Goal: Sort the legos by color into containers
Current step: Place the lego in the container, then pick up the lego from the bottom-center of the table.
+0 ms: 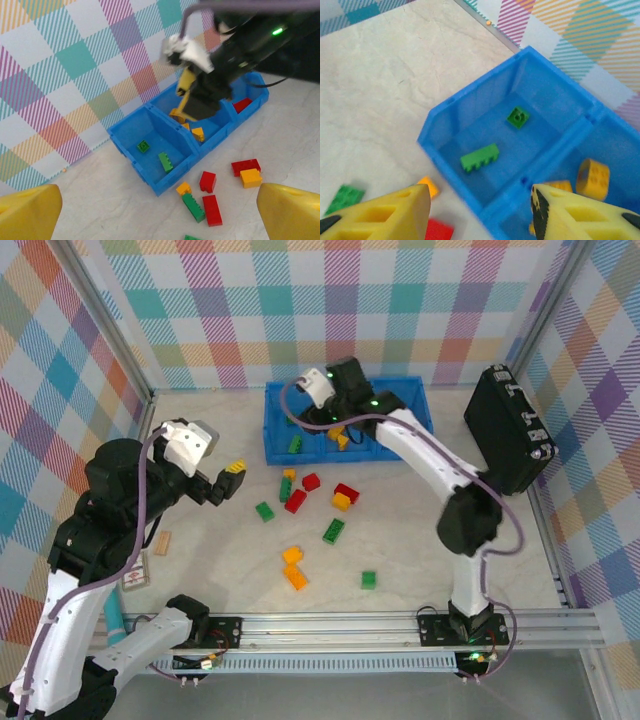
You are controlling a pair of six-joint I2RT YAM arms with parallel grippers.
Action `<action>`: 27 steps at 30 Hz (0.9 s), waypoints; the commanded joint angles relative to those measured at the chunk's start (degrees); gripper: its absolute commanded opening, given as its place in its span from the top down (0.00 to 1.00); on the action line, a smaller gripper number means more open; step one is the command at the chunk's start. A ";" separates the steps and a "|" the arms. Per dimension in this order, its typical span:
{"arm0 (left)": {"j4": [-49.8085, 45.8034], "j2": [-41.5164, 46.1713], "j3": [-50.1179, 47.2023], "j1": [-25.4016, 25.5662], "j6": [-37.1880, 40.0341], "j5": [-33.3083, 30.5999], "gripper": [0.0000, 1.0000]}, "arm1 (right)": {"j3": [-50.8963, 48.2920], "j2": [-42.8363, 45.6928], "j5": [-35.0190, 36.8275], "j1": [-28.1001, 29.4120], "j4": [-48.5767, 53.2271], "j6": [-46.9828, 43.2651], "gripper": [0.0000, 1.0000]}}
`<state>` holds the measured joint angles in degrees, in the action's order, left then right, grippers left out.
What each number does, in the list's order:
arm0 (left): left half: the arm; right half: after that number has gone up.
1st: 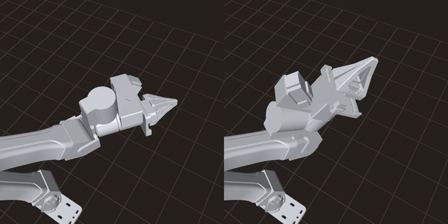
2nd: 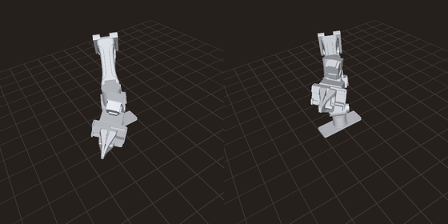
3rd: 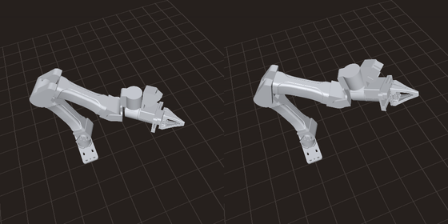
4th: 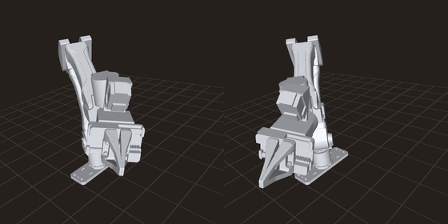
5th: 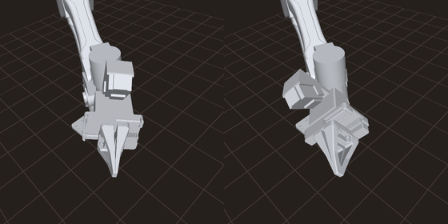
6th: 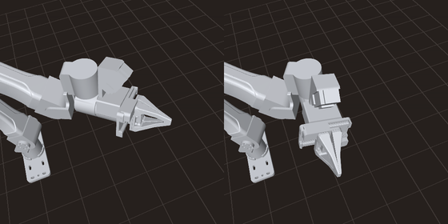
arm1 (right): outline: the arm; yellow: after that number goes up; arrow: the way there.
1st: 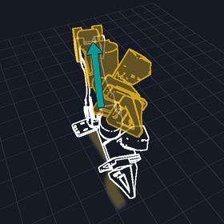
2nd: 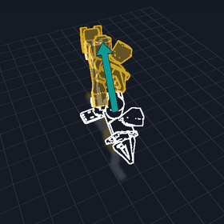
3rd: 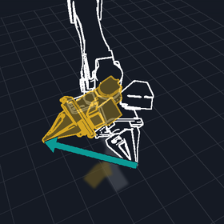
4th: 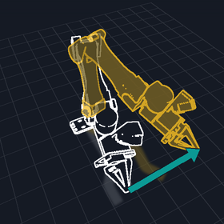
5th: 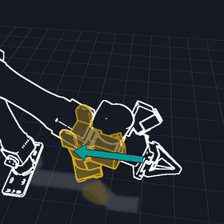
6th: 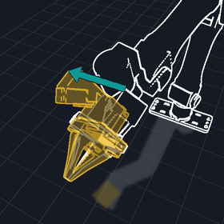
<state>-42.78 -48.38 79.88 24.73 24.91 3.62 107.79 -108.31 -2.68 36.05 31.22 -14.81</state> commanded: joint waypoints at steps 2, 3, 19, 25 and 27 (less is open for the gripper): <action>5.59 0.96 -2.62 0.45 0.08 1.21 0.00 | -14.22 10.44 3.73 0.42 8.59 14.41 0.41; 6.06 1.15 -3.08 0.51 -0.16 1.28 0.00 | -18.60 14.01 4.01 0.53 9.54 18.32 0.40; 13.51 4.85 -9.39 0.50 -1.08 1.04 0.00 | -60.63 49.16 7.77 17.76 17.72 69.19 0.37; 14.30 7.21 -10.53 0.49 -1.44 0.95 0.00 | -62.88 46.70 10.25 24.02 17.59 79.13 0.36; 14.31 8.01 -10.80 0.52 -1.44 0.95 0.00 | -62.45 45.79 11.35 24.24 17.70 80.10 0.35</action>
<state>-30.92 -41.91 69.69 24.73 24.38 4.60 45.36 -61.76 5.87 59.72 47.94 58.41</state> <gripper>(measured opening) 0.998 0.647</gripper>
